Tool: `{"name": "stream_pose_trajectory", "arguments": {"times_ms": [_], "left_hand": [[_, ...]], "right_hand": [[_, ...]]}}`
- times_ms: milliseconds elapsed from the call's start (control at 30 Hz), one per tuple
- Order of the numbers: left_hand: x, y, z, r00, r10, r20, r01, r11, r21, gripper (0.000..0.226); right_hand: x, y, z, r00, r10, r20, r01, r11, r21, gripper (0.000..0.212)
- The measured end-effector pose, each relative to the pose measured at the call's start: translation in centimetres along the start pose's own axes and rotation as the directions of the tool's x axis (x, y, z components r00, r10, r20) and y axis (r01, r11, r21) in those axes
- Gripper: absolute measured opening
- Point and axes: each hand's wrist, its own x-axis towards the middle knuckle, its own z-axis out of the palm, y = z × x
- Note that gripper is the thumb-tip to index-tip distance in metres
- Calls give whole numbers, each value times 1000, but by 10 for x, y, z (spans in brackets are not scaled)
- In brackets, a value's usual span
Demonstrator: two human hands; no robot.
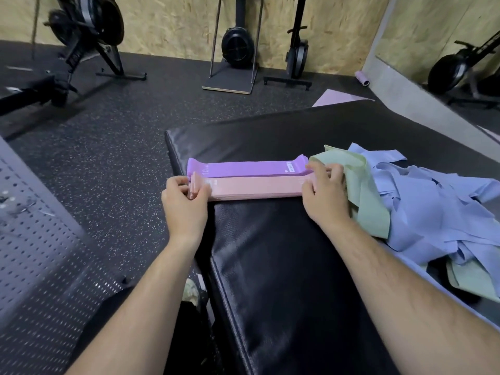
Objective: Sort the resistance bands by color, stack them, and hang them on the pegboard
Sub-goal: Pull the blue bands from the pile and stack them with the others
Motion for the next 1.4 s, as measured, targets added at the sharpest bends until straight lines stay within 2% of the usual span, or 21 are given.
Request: {"name": "stream_pose_trajectory", "arguments": {"times_ms": [67,167,233,367,433,533,700,833,967,1133,1300,1400], "left_hand": [[-3,-1,0,997,80,16,-80,995,54,37],[-5,-6,5,985,169,43,-175,967,186,41],[-5,-10,7,983,163,84,-180,945,272,38],[-3,-11,6,984,149,99,-174,930,323,34],[-5,-7,5,979,191,77,-205,884,420,36],[-10,-3,8,938,335,89,-330,782,529,34],[-30,1,25,812,520,266,-579,661,476,31],[-52,6,39,715,569,407,-699,612,371,31],[-71,12,47,656,585,477,-744,609,276,32],[-98,17,51,553,640,534,-815,548,188,28],[-150,29,60,444,668,598,-870,482,106,25],[-188,41,69,385,653,652,-870,493,20,26]], "right_hand": [[-1,3,4,999,-31,-18,31,1000,4,19],[-2,5,8,999,-40,-7,40,999,-8,20],[-3,5,7,999,-39,9,39,999,-7,23],[-7,4,4,999,-32,24,32,999,6,25],[-10,3,2,999,-32,32,31,999,28,28],[-17,1,0,994,-86,69,84,996,27,36],[-38,-8,-6,981,-120,149,123,992,-13,38],[-55,-20,-11,986,-74,152,72,997,18,37],[-74,-25,-16,983,-117,139,101,988,120,37],[-110,-27,-37,989,-138,57,127,979,158,34],[-162,-5,-81,999,-11,47,6,993,114,39],[-194,14,-109,999,41,4,-41,996,79,40]]}}
